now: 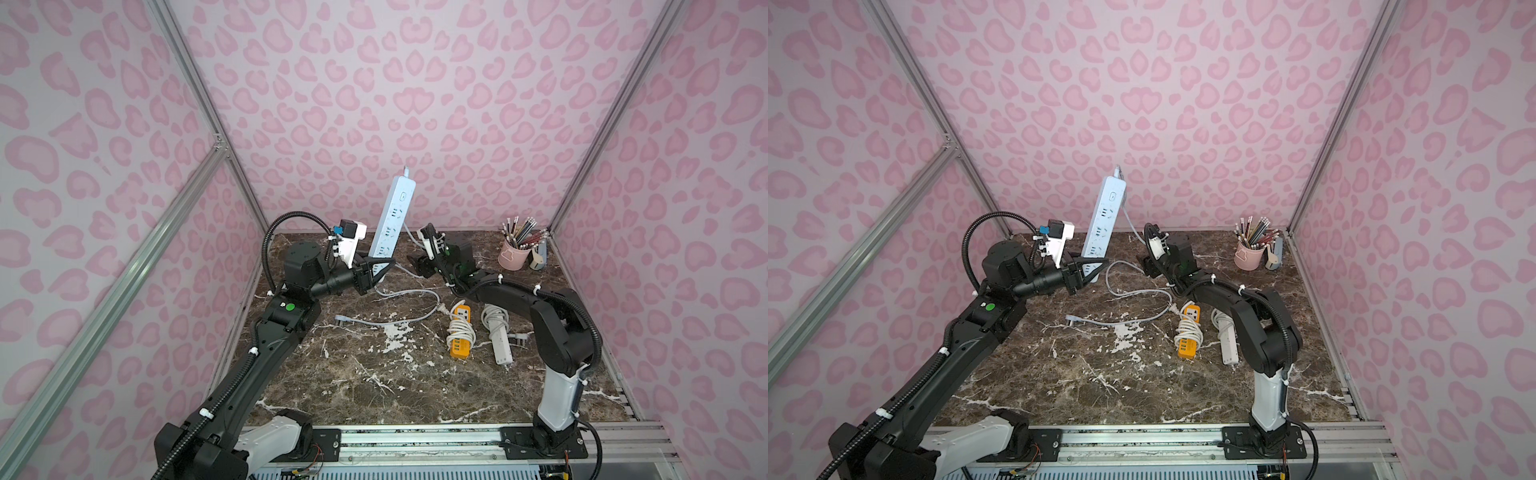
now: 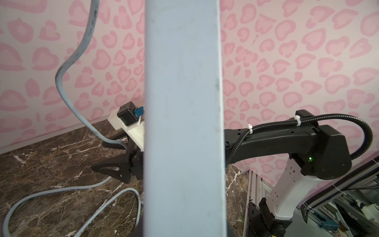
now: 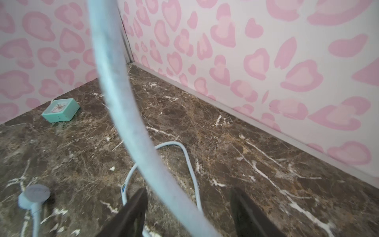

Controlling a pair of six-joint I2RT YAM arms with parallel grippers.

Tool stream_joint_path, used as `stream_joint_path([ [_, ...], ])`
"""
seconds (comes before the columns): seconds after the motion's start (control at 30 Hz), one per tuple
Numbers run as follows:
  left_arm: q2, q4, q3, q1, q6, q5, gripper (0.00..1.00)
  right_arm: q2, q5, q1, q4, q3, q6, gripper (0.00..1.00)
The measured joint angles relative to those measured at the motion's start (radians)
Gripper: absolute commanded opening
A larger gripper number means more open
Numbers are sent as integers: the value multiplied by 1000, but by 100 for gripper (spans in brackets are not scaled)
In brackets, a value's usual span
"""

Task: Wrap the cord around the power strip
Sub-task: Wrap the power cord around the power strip.

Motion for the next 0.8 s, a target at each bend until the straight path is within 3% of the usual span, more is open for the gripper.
stream_joint_path([
  [0.13,-4,-24,8,3,0,-18,5,3,56,27,21,-3,-54,15],
  [0.23,10,-82,45,24,14,-87,6,-30,98,75,60,-60,-112,0],
  [0.37,77,-175,143,85,81,-235,6,-87,208,159,67,-114,-229,0],
  [0.53,217,-291,241,100,265,-534,3,-185,331,290,26,-171,-430,0],
  [0.7,288,-372,209,97,459,-803,3,-311,361,342,-57,-205,-592,0],
  [0.8,273,-388,146,86,565,-902,3,-376,361,351,-103,-183,-656,0],
])
